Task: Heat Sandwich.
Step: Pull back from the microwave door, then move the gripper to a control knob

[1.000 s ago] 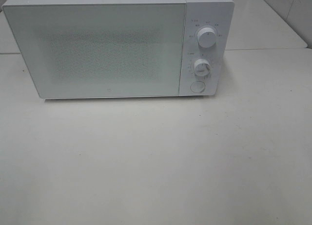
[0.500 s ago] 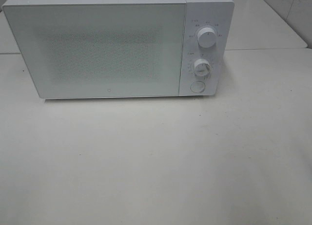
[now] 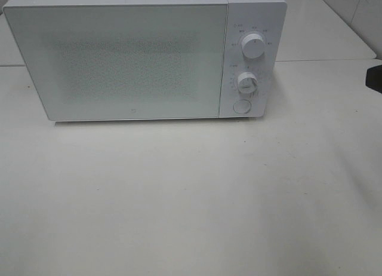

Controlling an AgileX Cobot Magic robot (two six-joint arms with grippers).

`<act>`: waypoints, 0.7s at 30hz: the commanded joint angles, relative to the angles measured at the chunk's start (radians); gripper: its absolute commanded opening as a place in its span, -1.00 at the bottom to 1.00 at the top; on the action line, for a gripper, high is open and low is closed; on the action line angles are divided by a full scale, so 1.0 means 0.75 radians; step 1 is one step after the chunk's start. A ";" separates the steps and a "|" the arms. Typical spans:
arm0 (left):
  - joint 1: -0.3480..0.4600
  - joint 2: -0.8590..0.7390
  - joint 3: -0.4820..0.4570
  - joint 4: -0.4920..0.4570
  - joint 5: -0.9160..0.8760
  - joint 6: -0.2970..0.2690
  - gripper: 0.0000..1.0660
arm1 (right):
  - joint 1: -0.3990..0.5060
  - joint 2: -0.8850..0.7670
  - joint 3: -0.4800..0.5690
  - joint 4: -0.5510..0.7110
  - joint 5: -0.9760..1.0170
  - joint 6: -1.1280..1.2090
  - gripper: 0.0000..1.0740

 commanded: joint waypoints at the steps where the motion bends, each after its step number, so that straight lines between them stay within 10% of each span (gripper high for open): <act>1: -0.011 -0.035 0.004 -0.008 -0.015 -0.004 0.82 | -0.005 0.067 -0.004 0.003 -0.125 0.003 0.38; 21: -0.011 -0.035 0.004 -0.008 -0.015 -0.004 0.82 | -0.003 0.443 0.111 0.039 -0.928 -0.033 0.38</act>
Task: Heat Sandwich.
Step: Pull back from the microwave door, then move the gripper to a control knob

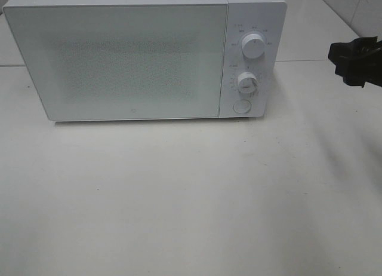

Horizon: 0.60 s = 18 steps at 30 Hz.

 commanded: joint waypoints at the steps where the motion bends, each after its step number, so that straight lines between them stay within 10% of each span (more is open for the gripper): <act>1: -0.011 -0.035 0.004 -0.008 -0.015 -0.004 0.82 | -0.003 0.041 0.027 0.044 -0.136 -0.029 0.38; 18: -0.011 -0.035 0.004 -0.008 -0.015 -0.004 0.82 | 0.360 0.384 0.084 0.583 -0.545 -0.488 0.38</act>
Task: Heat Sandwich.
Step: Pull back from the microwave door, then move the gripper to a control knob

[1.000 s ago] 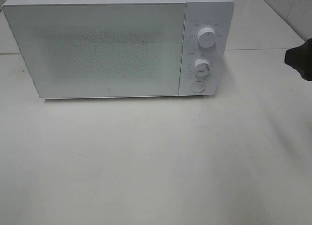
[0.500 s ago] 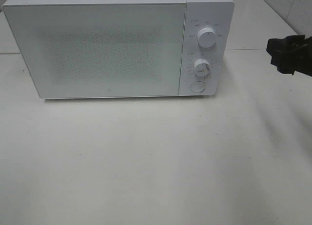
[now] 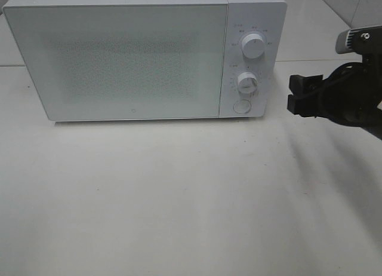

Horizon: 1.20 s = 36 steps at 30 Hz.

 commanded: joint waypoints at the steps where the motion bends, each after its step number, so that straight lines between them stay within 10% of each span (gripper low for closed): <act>1: -0.011 -0.035 0.004 -0.008 -0.015 -0.004 0.82 | 0.115 0.064 0.000 0.153 -0.119 -0.083 0.38; 21: -0.011 -0.035 0.004 -0.008 -0.015 -0.004 0.82 | 0.431 0.344 -0.013 0.496 -0.501 -0.077 0.38; 36: -0.011 -0.035 0.004 -0.008 -0.015 -0.004 0.82 | 0.433 0.392 -0.085 0.524 -0.496 -0.057 0.38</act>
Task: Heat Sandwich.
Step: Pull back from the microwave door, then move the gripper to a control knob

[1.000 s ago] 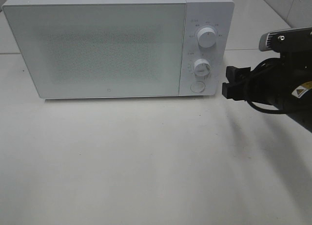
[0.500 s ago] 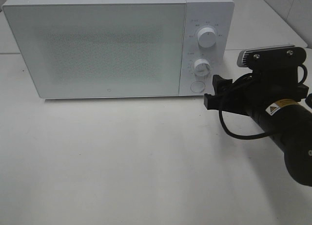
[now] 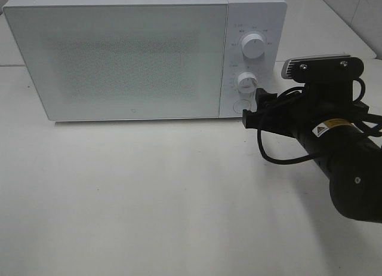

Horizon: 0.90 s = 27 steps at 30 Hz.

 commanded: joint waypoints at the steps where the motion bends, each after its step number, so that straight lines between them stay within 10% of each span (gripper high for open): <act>1: -0.011 -0.035 0.004 -0.008 -0.015 -0.004 0.82 | 0.007 -0.004 -0.011 -0.003 -0.012 0.001 0.38; 27: -0.011 -0.035 0.004 -0.008 -0.015 -0.004 0.82 | -0.003 0.232 -0.249 -0.044 -0.003 0.011 0.38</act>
